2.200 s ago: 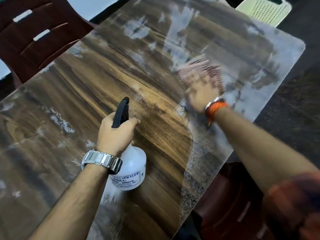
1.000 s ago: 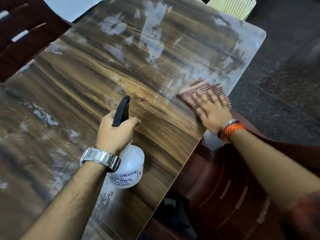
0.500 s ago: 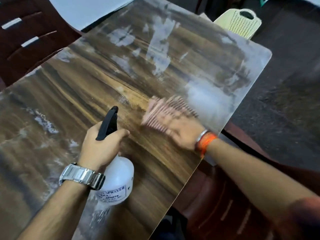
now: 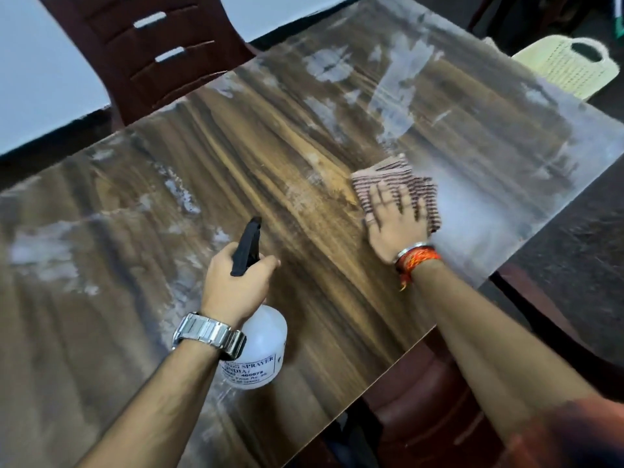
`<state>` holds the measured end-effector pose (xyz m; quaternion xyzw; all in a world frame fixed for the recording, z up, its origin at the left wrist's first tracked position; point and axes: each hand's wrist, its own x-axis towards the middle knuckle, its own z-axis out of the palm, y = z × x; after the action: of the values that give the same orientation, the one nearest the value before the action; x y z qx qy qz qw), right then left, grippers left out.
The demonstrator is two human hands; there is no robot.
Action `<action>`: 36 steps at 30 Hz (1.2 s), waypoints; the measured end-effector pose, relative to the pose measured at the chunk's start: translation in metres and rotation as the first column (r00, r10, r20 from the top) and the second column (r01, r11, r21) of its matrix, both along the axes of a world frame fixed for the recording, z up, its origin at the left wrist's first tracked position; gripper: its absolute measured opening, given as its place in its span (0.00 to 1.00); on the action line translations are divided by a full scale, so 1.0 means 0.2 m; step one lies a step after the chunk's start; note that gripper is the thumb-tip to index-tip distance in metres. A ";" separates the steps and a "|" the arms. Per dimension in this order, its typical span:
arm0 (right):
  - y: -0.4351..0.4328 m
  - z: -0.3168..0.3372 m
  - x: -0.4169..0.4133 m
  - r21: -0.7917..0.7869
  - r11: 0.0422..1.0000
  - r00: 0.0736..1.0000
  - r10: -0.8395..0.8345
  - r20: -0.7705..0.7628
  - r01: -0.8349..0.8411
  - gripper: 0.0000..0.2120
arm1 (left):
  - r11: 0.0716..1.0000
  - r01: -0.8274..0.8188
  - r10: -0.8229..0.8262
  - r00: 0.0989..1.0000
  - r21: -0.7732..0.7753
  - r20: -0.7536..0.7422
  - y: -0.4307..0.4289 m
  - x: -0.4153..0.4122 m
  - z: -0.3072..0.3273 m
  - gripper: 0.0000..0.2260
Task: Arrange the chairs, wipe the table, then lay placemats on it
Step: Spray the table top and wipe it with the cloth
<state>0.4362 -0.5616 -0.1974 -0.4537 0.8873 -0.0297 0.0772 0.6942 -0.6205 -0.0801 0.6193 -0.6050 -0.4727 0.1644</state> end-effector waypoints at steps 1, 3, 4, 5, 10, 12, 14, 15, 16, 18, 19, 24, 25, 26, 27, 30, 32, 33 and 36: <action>-0.05 0.00 0.12 -0.005 0.999 0.999 0.052 0.006 -0.052 0.29 | 1.000 -0.017 0.017 1.000 -0.004 0.003 0.00 0.06 0.00 0.09; -0.16 0.00 0.38 -0.015 0.989 0.989 0.146 0.035 -0.146 0.29 | 0.998 -0.059 0.059 0.998 -0.006 0.006 0.01 0.20 0.04 0.09; -0.22 0.00 0.50 -0.013 0.981 0.980 0.192 0.051 -0.192 0.29 | 0.997 -0.078 0.078 0.997 -0.009 0.010 0.01 0.27 0.05 0.09; -0.28 0.00 0.64 -0.009 0.968 0.965 0.250 0.071 -0.250 0.29 | 0.995 -0.103 0.103 0.994 -0.020 0.021 0.01 0.36 0.06 0.09; -0.47 0.00 1.38 0.018 0.855 0.852 0.514 0.098 -0.518 0.27 | 0.966 -0.245 0.246 0.969 -0.084 0.006 -0.02 0.87 0.12 0.10; -0.45 0.00 1.68 0.038 0.800 0.800 0.595 0.080 -0.599 0.27 | 0.956 -0.279 0.280 0.960 -0.093 -0.008 -0.02 1.08 0.16 0.11; -0.35 0.05 2.02 0.112 0.683 0.690 0.721 0.057 -0.722 0.29 | 0.949 -0.298 0.296 0.955 -0.106 -0.029 -0.01 1.31 0.18 0.10; -0.27 0.07 2.17 0.140 0.593 0.605 0.793 0.069 -0.793 0.30 | 0.948 -0.298 0.297 0.955 -0.115 -0.024 0.00 1.38 0.18 0.10; -0.19 0.05 2.30 0.184 0.508 0.527 0.847 0.069 -0.841 0.31 | 0.948 -0.294 0.296 0.955 -0.120 -0.005 0.00 1.43 0.18 0.09; 0.01 0.03 2.61 0.311 0.514 0.546 0.838 0.020 -0.800 0.32 | 0.944 -0.305 0.307 0.952 -0.126 -0.005 0.03 1.61 0.19 0.09; 0.10 0.04 2.69 0.337 0.615 0.645 0.764 -0.029 -0.713 0.31 | 0.944 -0.304 0.305 0.952 -0.126 -0.005 0.04 1.68 0.19 0.10; 0.48 0.00 2.65 0.014 0.347 0.347 0.933 0.097 -0.938 0.22 | 0.963 -0.257 0.257 0.966 -0.087 -0.006 0.11 1.95 0.18 0.11; 0.49 0.02 2.56 0.020 0.403 0.403 0.911 0.089 -0.915 0.25 | 0.965 -0.250 0.250 0.968 -0.079 -0.011 0.12 1.98 0.17 0.11; 0.47 0.03 2.47 0.024 0.509 0.509 0.857 0.084 -0.860 0.27 | 0.967 -0.246 0.246 0.969 -0.071 -0.010 0.13 2.02 0.17 0.11; 0.46 0.03 2.35 0.038 0.642 0.642 0.761 0.096 -0.766 0.28 | 0.966 -0.248 0.248 0.969 -0.071 -0.008 0.14 2.04 0.17 0.11; 0.41 0.03 1.90 0.080 0.961 0.957 0.253 0.143 -0.266 0.29 | 0.967 -0.241 0.241 0.970 -0.086 -0.011 0.19 2.11 0.19 0.10; 0.40 0.07 1.73 0.129 0.992 0.980 -0.040 0.194 0.015 0.27 | 0.966 -0.238 0.238 0.971 -0.100 -0.016 0.23 2.15 0.20 0.10; 0.40 0.07 1.74 0.128 0.990 0.978 -0.089 0.190 0.066 0.26 | 0.965 -0.240 0.240 0.971 -0.102 -0.016 0.25 2.16 0.19 0.10; 0.47 0.05 2.08 0.023 0.993 0.984 0.112 0.137 -0.116 0.29 | 0.970 -0.227 0.227 0.974 -0.088 -0.012 0.30 2.16 0.19 0.10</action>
<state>0.8527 -0.4668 -0.1865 -0.4994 0.8530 -0.0424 0.1459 1.1269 -0.5615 -0.0423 0.6762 -0.5505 -0.4237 0.2454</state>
